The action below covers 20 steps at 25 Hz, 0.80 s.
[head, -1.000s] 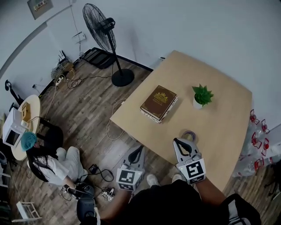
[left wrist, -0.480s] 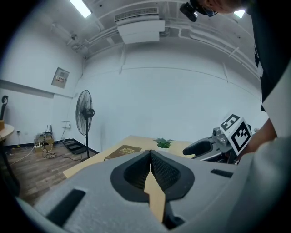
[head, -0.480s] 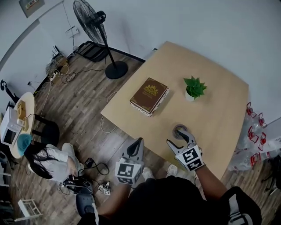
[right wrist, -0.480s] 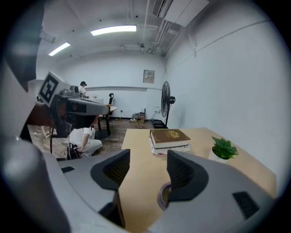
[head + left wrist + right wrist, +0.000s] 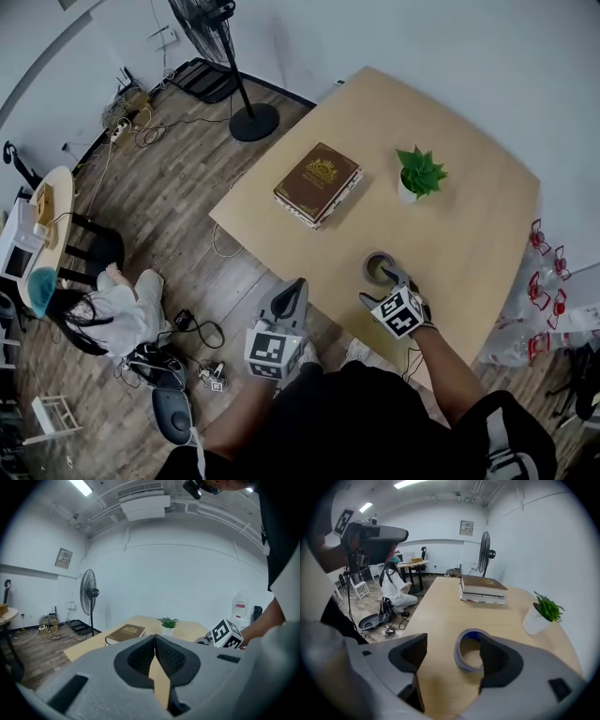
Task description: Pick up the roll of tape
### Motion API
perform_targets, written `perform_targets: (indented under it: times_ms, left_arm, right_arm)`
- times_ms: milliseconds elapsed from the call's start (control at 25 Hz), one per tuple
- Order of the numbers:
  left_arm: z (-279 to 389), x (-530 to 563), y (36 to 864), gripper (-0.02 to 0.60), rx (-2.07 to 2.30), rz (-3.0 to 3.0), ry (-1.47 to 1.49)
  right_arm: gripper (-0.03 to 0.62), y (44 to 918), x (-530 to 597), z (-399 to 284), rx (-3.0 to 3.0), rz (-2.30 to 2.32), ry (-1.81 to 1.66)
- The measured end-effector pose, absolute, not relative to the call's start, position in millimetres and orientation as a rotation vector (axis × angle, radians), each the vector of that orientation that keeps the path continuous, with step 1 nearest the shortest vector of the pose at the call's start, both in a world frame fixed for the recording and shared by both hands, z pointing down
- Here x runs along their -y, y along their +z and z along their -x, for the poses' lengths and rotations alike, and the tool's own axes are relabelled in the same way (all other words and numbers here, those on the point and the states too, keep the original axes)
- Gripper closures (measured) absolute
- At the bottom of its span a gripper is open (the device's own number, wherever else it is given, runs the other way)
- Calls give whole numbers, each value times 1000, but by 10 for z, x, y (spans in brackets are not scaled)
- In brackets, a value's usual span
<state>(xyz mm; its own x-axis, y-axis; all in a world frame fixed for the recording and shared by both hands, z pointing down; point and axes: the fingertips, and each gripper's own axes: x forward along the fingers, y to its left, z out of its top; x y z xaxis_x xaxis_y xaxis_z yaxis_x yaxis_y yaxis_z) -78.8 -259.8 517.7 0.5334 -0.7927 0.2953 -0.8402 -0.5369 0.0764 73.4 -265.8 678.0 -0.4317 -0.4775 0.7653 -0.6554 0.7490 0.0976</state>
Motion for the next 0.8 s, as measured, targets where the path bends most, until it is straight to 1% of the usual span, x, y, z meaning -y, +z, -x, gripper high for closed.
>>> perform_targets:
  times_ms: [280, 320, 440, 480, 520, 560, 680, 760, 800]
  left_arm:
    - [816, 2546, 5294, 577, 1389, -2541, 382]
    - [829, 2541, 5316, 577, 1389, -2543, 395]
    - [922, 2571, 5349, 577, 1412, -2531, 410]
    - [964, 2584, 5347, 577, 1423, -2524, 410]
    - [1008, 2594, 5344, 577, 1435, -2520, 410]
    - [1055, 2603, 5343, 577, 1446, -2516, 411]
    - [1187, 2619, 5353, 577, 1476, -2501, 419]
    - [1247, 2623, 5362, 577, 1489, -2486, 415]
    - [1265, 2619, 5364, 577, 1491, -2483, 413]
  right_arm:
    - [279, 7088, 2757, -815, 1987, -710, 141]
    - [295, 7116, 2764, -816, 1974, -697, 134]
    - [416, 7197, 2795, -848, 1935, -677, 122]
    - [437, 7221, 2799, -862, 1924, -670, 122]
    - [443, 7249, 2797, -871, 1913, -659, 122]
    - [472, 7278, 2789, -874, 1904, -646, 123]
    - [499, 7351, 2760, -860, 1883, -610, 122]
    - [535, 7366, 2748, -845, 1875, -597, 118]
    - [538, 7367, 2742, -833, 1874, -593, 117]
